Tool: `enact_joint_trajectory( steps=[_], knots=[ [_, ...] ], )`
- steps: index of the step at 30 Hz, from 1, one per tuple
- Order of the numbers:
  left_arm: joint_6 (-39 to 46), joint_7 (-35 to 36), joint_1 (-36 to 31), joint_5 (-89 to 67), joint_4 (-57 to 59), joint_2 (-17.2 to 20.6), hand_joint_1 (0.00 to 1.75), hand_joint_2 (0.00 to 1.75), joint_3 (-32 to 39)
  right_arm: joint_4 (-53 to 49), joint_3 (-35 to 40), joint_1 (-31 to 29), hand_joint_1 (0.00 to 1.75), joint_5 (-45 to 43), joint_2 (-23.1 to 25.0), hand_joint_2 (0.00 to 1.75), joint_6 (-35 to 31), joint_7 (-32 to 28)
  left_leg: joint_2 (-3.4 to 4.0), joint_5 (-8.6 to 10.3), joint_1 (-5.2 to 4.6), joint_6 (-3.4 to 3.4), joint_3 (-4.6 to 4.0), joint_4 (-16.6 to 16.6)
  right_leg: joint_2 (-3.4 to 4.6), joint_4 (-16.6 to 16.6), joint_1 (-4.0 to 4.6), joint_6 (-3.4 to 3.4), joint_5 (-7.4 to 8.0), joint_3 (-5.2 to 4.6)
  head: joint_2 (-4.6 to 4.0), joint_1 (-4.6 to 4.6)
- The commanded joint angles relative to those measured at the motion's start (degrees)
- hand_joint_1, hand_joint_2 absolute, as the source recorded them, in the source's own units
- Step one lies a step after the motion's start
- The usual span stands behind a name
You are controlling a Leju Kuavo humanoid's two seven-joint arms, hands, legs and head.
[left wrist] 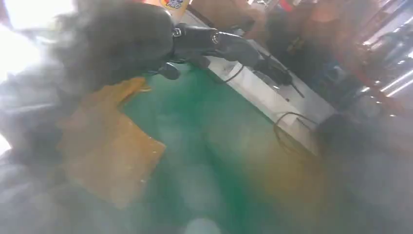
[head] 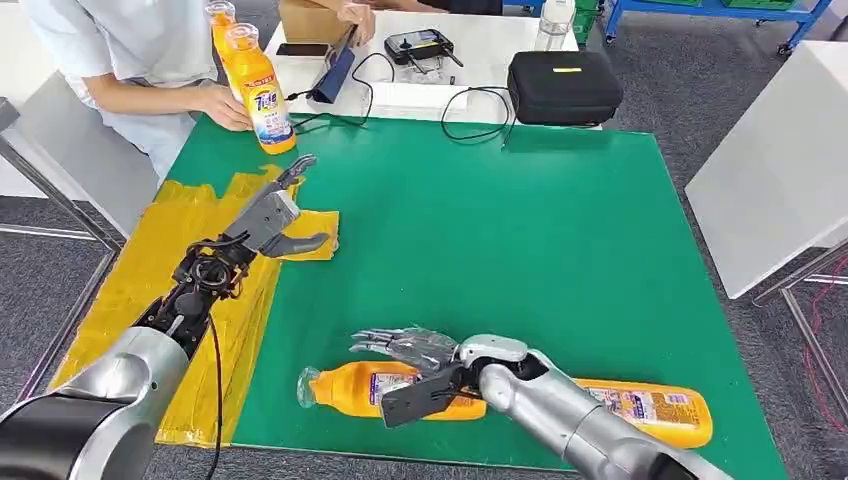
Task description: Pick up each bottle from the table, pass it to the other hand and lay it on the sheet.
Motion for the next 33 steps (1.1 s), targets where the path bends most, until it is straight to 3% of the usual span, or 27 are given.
enact_joint_trajectory(
  steps=[1, 5, 13, 23, 24, 25, 26, 29, 33],
  knots=[
    [-0.46, 0.57, -2.94, 0.5, 5.17, -0.28, 0.0, 1.75, 1.72, 9.58, 11.52, -8.75, 0.0, 3.49, 0.67, 1.75, 2.5, 1.29, 0.05, -0.03, 0.01, -0.03, 0.08, 0.02, 0.22, 0.01, -0.01, -0.05, -0.01, 0.06, 0.0, 0.0],
    [-0.46, 0.61, -2.92, 0.58, 5.22, -0.23, 0.0, 1.75, 1.76, 9.73, 12.4, -9.48, 0.0, 3.96, 0.52, 1.75, 2.98, 1.2, -0.02, -0.04, 0.01, -0.05, 0.22, 0.0, 0.29, 0.0, -0.02, -0.1, -0.06, 0.2, 0.0, 0.0],
    [-0.4, 0.92, -2.03, 1.65, 5.34, 0.27, 0.0, 1.75, 2.46, 9.9, 21.39, -14.69, 0.0, 8.71, -1.13, 1.75, 3.85, 3.53, -0.01, -0.02, 0.01, -0.02, 0.22, 0.0, 0.26, -0.02, -0.02, -0.09, -0.06, 0.23, 0.0, 0.0],
    [-0.29, 0.95, -1.63, 1.94, 5.05, 0.58, 0.0, 1.75, 2.69, 10.5, 22.59, -15.1, 0.0, 9.48, -0.85, 1.75, 2.57, 4.49, -0.01, 0.0, 0.01, -0.01, 0.23, -0.02, 0.22, -0.04, -0.03, -0.07, -0.04, 0.23, 0.0, 0.0],
    [-0.19, 0.95, -1.41, 2.13, 4.93, 0.86, 0.0, 1.75, 2.89, 10.69, 22.71, -15.06, 0.14, 9.9, -0.78, 1.75, 1.35, 5.34, 0.01, 0.01, 0.01, -0.01, 0.2, -0.03, 0.19, -0.04, -0.02, -0.06, -0.02, 0.2, 0.0, -0.02],
    [-0.07, 0.94, -1.2, 2.3, 4.81, 1.04, 0.0, 1.75, 3.09, 10.84, 22.26, -14.66, 0.44, 9.83, -0.66, 1.75, -0.02, 6.07, 0.01, 0.02, 0.01, 0.0, 0.16, -0.02, 0.14, -0.03, -0.01, -0.05, -0.01, 0.17, 0.0, 0.0],
    [-0.03, 0.92, -1.03, 2.4, 4.72, 1.22, 0.0, 1.75, 3.21, 10.96, 22.06, -14.37, 1.33, 10.12, -0.57, 1.75, -1.14, 6.72, 0.01, -0.01, 0.01, -0.02, 0.27, -0.05, 0.24, -0.06, -0.03, -0.08, -0.04, 0.27, 0.0, -0.02],
    [-0.01, 0.88, -0.39, 2.57, 4.4, 1.57, 0.0, 1.75, 3.51, 11.57, 21.11, -13.55, 1.71, 10.74, -0.14, 1.75, -3.78, 7.72, 0.04, 0.0, 0.02, -0.02, 0.27, -0.06, 0.24, -0.07, -0.01, -0.08, -0.02, 0.26, 0.0, 0.0],
    [0.23, 0.82, 0.23, 2.78, 4.13, 1.8, 0.0, 1.75, 3.86, 11.45, 19.55, -12.15, 1.75, 11.84, 0.0, 1.75, -7.06, 9.18, -0.02, 0.01, 0.03, -0.03, 0.34, -0.08, 0.24, -0.09, 0.0, -0.1, -0.03, 0.32, 0.0, 0.0]
  ],
)
